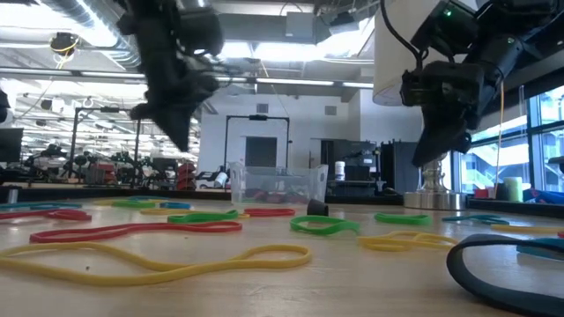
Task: Pick and place rubber bands into bin
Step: Put the blue rubber band into the transparent bin
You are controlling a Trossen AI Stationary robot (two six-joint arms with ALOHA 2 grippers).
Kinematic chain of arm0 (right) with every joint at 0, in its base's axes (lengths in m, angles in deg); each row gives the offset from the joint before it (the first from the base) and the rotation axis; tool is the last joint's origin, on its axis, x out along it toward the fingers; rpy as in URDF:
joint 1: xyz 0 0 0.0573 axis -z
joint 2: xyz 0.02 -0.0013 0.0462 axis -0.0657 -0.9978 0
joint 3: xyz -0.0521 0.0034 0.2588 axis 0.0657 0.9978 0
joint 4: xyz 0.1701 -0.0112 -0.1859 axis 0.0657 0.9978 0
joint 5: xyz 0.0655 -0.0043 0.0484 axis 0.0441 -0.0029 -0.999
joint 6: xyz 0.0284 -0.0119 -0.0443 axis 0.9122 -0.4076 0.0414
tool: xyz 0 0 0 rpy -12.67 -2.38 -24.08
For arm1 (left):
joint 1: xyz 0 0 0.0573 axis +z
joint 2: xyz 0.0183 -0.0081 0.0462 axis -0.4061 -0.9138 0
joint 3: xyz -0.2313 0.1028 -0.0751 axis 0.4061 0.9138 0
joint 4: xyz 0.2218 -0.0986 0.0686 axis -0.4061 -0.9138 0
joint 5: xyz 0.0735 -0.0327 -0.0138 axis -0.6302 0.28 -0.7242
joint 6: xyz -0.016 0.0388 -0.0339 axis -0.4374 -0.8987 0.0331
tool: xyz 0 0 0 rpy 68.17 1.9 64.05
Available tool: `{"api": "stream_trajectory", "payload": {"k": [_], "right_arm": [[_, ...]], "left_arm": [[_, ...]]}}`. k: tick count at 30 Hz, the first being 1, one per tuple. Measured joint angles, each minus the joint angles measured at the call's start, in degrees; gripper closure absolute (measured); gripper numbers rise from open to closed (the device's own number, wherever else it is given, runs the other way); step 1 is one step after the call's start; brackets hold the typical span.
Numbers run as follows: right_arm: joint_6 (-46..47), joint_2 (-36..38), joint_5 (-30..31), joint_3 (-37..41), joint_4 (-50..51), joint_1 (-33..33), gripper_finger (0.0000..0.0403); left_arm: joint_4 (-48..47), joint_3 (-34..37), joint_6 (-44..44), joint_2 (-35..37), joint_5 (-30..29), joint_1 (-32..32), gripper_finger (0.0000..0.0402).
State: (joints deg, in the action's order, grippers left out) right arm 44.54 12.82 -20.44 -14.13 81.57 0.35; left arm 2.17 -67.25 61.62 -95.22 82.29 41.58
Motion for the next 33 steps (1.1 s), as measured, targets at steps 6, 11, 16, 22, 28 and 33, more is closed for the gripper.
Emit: {"api": "stream_trajectory", "payload": {"k": [6,11,16,22,28,33], "right_arm": [[0.0,0.0,0.2,0.0,-3.6,0.1,0.0397],[0.1,0.0,0.4,0.0,-4.5,0.2,0.0397],[1.5,0.0,0.5,0.0,-4.5,0.2,0.0397],[1.6,0.0,1.7,0.0,-4.8,0.2,0.0397],[1.6,0.0,2.0,0.0,-5.3,0.2,0.0397],[1.8,0.0,2.0,0.0,-5.4,0.2,0.0397]], "left_arm": [[-0.2,3.8,9.7,0.9,-2.2,8.1,0.0400],[-1.2,5.5,15.0,0.9,-6.8,12.5,0.0399],[-4.8,5.7,12.9,1.0,-7.2,16.0,0.0373],[-8.3,5.7,12.3,1.0,-10.4,19.4,0.0311],[-7.9,5.7,10.7,-0.6,-12.0,21.6,0.0249],[-7.1,6.2,9.2,-4.1,-11.5,23.2,0.0217]]}}
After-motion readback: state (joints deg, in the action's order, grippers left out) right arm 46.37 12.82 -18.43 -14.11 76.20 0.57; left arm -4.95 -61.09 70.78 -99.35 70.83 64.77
